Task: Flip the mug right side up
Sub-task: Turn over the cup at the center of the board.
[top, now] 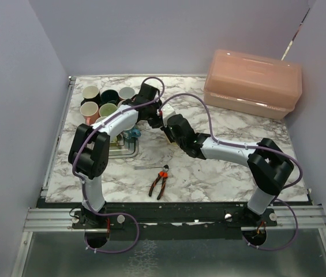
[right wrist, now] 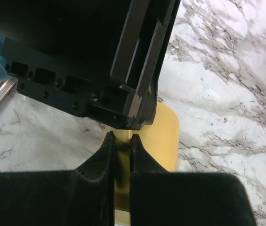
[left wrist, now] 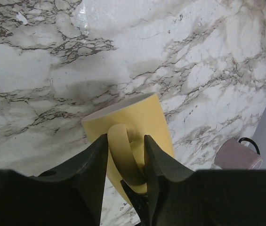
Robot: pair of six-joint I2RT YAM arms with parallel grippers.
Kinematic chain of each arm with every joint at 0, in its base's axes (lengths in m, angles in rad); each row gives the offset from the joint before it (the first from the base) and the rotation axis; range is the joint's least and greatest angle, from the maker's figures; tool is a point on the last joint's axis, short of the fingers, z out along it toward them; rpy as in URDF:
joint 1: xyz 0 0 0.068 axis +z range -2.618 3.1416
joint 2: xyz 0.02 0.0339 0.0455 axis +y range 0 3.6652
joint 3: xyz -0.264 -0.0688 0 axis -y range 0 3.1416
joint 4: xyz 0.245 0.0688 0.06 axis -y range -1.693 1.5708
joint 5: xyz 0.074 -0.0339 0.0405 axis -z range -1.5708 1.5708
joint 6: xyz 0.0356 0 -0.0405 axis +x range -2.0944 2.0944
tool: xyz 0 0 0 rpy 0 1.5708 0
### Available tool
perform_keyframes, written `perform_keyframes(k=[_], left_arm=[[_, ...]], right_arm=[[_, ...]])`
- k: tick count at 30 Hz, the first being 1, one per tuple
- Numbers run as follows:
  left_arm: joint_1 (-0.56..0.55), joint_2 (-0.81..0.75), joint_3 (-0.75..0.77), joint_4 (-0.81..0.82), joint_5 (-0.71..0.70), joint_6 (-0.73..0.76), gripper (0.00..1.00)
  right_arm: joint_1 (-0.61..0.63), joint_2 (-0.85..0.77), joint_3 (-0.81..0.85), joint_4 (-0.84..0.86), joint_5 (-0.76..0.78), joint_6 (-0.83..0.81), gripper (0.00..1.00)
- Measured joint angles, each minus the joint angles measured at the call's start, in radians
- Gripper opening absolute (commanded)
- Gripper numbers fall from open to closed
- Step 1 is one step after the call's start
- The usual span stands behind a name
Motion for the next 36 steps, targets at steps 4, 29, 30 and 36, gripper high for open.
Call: perform_keyframes(k=[4,29,30,36], left_arm=[[0.0,0.017,0.023,-0.012,0.0,0.018,0.24],[-0.015,0.066,0.08,-0.024,-0.064,0.16,0.0],[-0.015,0.066,0.08,-0.019,-0.068,0.167,0.0],[-0.013,0.066,0.08,0.0,-0.083,0.217,0.0]], right_arm=[[0.004,0.016,0.014,0.005,0.014,-0.009,0.0],[0.004,-0.038,-0.028,-0.024,-0.095,0.088,0.46],[0.004,-0.054,-0.042,-0.023,-0.103,0.092,0.47],[0.002,-0.143,-0.125,-0.02,-0.129,0.143,0.47]])
